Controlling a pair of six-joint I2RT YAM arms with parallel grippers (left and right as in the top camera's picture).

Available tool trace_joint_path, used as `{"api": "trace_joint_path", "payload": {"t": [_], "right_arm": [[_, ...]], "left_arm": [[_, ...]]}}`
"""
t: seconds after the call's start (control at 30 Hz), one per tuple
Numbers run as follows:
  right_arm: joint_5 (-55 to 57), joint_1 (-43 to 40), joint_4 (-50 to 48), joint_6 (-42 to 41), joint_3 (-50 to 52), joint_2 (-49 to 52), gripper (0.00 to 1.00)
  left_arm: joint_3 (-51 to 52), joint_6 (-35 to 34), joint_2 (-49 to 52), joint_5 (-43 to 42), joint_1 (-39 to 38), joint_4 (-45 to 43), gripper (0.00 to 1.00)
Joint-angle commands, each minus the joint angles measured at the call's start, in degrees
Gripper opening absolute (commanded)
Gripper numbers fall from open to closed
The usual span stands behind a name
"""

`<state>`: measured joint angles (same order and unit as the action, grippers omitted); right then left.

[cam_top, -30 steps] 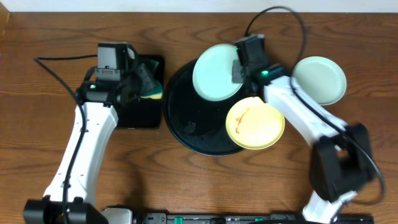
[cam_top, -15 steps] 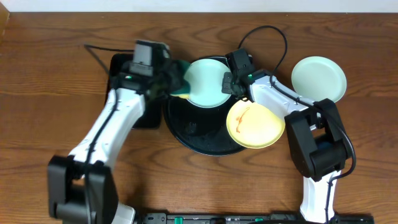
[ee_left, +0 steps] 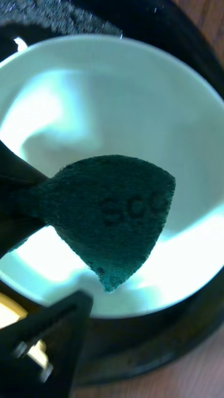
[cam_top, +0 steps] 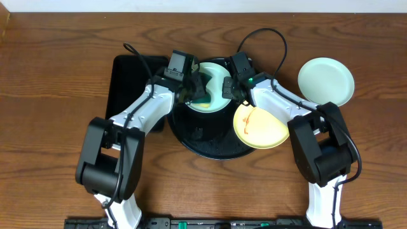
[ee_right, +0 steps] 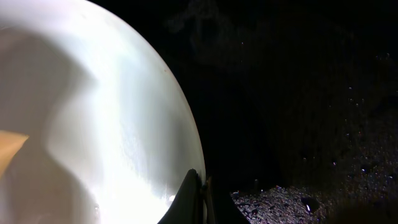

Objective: Clean dirty plates on tray and stack at the side

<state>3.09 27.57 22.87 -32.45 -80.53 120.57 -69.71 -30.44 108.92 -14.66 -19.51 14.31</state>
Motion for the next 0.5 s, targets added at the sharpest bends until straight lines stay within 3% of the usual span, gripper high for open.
{"api": "trace_joint_path", "payload": {"t": [0.0, 0.3, 0.47], "right_arm": [[-1.64, 0.9, 0.74, 1.25, -0.13, 1.29, 0.01], [-1.64, 1.03, 0.57, 1.29, -0.13, 1.29, 0.01], [-1.64, 0.59, 0.52, 1.29, -0.13, 1.29, 0.01]], "left_arm": [[0.28, -1.16, 1.42, 2.29, 0.13, -0.74, 0.08], [0.28, 1.57, 5.77, 2.23, 0.13, -6.25, 0.08], [0.28, 11.56, 6.6, 2.32, 0.13, -3.06, 0.08]]}}
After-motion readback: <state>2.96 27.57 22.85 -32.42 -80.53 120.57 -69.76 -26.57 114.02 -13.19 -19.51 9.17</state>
